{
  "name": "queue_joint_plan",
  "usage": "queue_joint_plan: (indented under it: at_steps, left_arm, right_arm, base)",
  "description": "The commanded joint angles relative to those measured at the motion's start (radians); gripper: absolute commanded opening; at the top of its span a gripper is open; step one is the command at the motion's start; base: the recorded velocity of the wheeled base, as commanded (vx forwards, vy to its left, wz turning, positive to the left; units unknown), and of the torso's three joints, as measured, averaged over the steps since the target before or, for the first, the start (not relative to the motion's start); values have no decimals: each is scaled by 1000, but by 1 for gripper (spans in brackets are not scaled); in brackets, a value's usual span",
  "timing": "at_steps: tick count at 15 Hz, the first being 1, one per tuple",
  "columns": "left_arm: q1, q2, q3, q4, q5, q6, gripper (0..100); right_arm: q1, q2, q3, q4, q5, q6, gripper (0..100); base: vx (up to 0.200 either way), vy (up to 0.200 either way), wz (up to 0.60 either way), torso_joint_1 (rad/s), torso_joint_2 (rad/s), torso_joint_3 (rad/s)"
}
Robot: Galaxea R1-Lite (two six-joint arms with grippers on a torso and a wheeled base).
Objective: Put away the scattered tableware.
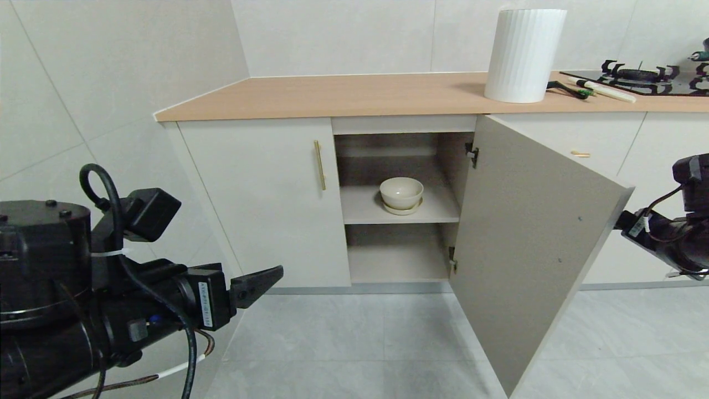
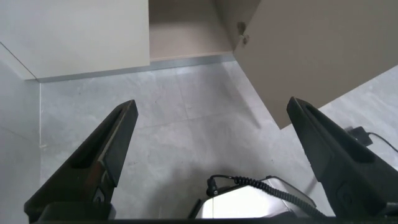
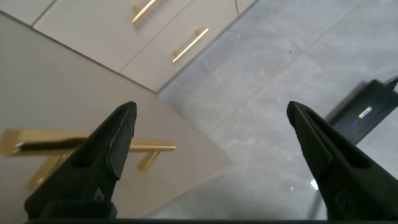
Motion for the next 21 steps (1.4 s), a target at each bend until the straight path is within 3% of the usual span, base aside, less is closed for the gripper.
queue_joint_plan:
  at_steps: [1,11,14,16,21]
  left_arm:
    - [0,1,0,-1,0,0,100]
    - [0,-4,0,-1,0,-2,100]
    - [2,-2,-1,-1,0,-2,100]
    - [2,-4,-3,-1,2,-2,100]
    - [3,-4,-5,-2,6,-2,100]
  right_arm:
    - [19,40,-2,0,1,19,100]
    - [154,75,7,0,55,91,100]
    - [266,80,-8,0,149,79,100]
    - [349,143,-68,6,186,31,100]
    - [424,316,-252,4,239,-16,100]
  base:
    - [0,0,0,0,0,0]
    - [0,0,0,0,0,0]
    - [0,0,0,0,0,0]
    - [0,0,0,0,0,0]
    - [0,0,0,0,0,0]
